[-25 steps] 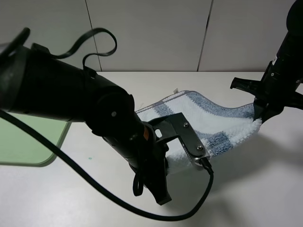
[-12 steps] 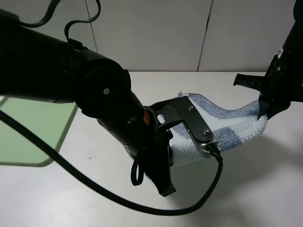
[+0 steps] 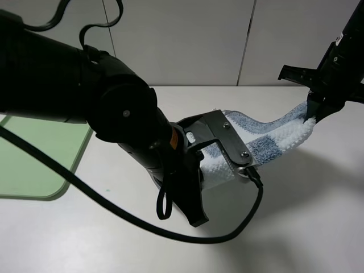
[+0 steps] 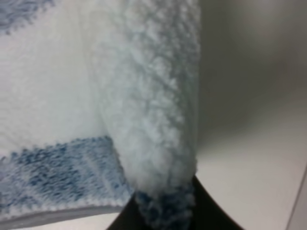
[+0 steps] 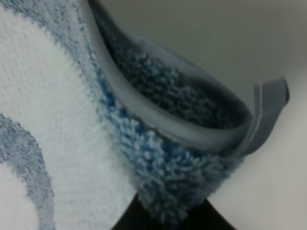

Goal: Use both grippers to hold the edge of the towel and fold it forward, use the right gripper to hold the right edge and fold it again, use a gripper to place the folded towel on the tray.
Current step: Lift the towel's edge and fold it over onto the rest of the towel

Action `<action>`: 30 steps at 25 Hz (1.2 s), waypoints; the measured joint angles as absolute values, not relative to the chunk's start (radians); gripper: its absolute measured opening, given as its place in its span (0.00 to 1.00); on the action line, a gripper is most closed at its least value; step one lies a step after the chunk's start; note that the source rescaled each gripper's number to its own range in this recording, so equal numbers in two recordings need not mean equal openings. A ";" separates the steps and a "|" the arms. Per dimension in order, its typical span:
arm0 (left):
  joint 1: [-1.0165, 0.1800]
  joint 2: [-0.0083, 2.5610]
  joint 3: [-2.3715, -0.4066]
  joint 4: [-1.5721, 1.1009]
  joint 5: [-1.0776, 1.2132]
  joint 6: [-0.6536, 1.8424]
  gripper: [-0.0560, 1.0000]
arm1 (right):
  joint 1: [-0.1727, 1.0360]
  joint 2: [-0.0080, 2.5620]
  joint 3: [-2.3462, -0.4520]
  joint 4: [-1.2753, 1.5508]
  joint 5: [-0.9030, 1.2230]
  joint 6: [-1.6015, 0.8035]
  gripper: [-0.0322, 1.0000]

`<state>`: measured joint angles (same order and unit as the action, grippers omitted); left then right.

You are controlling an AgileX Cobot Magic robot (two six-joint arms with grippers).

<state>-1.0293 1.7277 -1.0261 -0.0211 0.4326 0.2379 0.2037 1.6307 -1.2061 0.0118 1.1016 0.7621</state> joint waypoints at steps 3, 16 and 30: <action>-1.010 1.728 -1.026 0.006 0.433 0.179 0.05 | 0.204 1.631 -1.206 0.020 1.085 0.762 0.03; -0.847 1.728 -1.026 0.015 0.424 0.152 0.05 | 0.204 1.719 -1.218 0.098 0.989 0.762 0.03; -0.748 1.728 -1.026 0.014 0.389 0.151 0.05 | 0.204 1.918 -1.492 0.163 1.070 0.729 0.03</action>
<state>-0.7482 1.7277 -1.0265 0.0143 0.3889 0.1512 0.2037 1.9176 -1.4917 0.1633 1.0702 0.7293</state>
